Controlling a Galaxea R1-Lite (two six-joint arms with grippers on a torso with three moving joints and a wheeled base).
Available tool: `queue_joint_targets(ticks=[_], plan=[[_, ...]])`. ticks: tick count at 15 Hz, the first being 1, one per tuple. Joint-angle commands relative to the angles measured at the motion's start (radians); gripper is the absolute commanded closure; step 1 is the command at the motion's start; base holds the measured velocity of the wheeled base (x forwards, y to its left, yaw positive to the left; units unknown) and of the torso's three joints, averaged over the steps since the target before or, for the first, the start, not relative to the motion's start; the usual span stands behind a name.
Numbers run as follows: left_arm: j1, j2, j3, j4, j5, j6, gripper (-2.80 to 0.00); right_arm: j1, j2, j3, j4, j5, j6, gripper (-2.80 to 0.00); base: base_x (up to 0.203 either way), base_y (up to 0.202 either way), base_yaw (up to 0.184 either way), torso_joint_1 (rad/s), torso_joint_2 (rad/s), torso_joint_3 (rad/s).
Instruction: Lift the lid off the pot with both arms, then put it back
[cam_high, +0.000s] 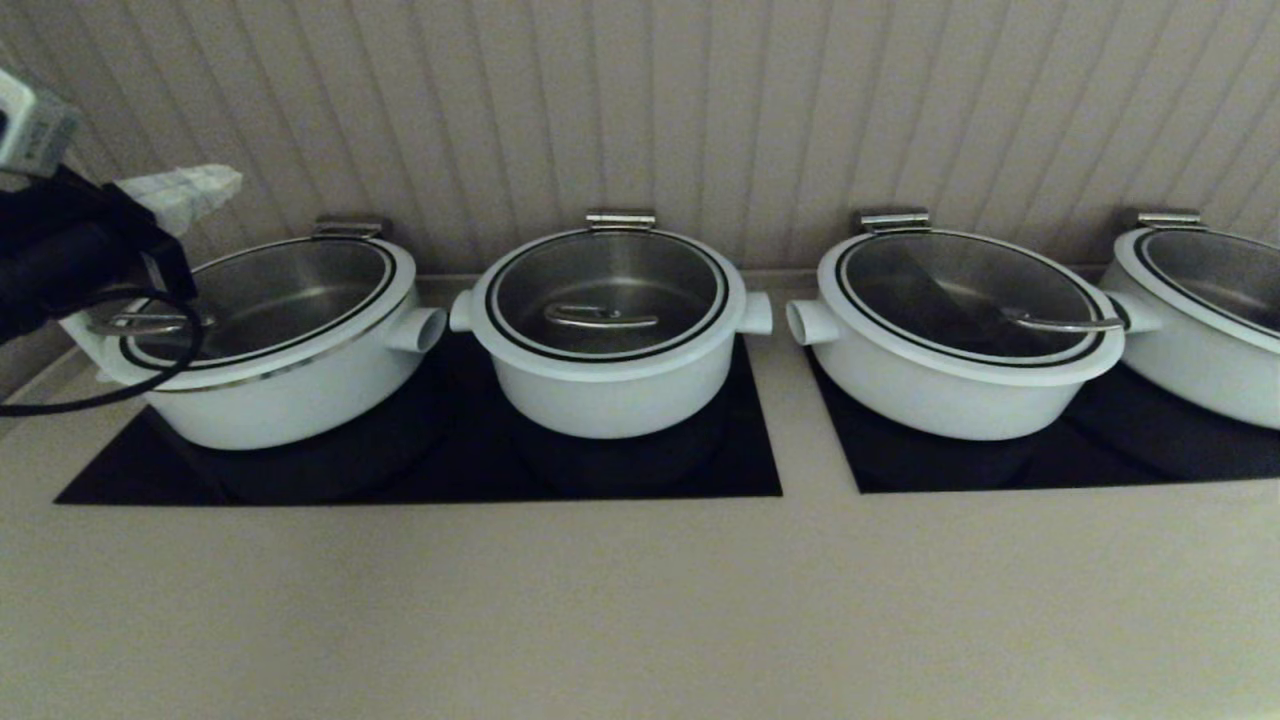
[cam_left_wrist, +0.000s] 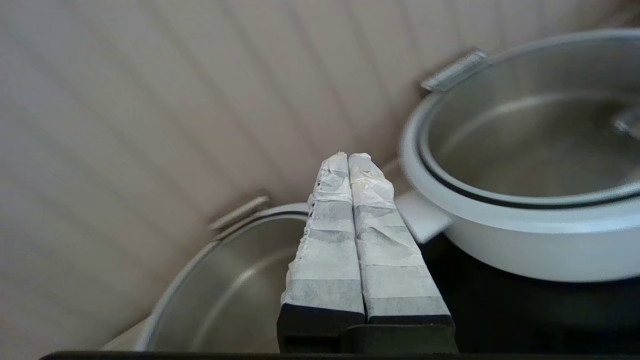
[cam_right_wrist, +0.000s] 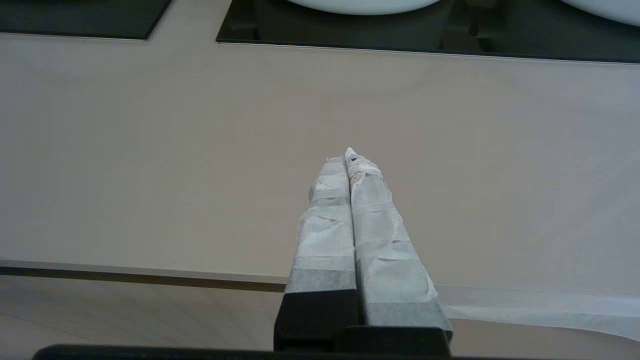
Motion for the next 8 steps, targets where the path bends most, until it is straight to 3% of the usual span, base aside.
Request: queue_joint_targets(ticks=[1,8], plan=[[0.042,-0.092,0.018,0.007,-0.002,-0.024,0.0,0.0,0.001,0.0,0.001,0.0,-0.001,0.0,0.0,0.0,0.0,0.0,0.0,0.0],[0.053,-0.303,0.271,0.081,0.009,-0.046,0.0,0.0,0.0,0.0,0.001,0.0,-0.001,0.0,0.0,0.0,0.0,0.0,0.0,0.0]])
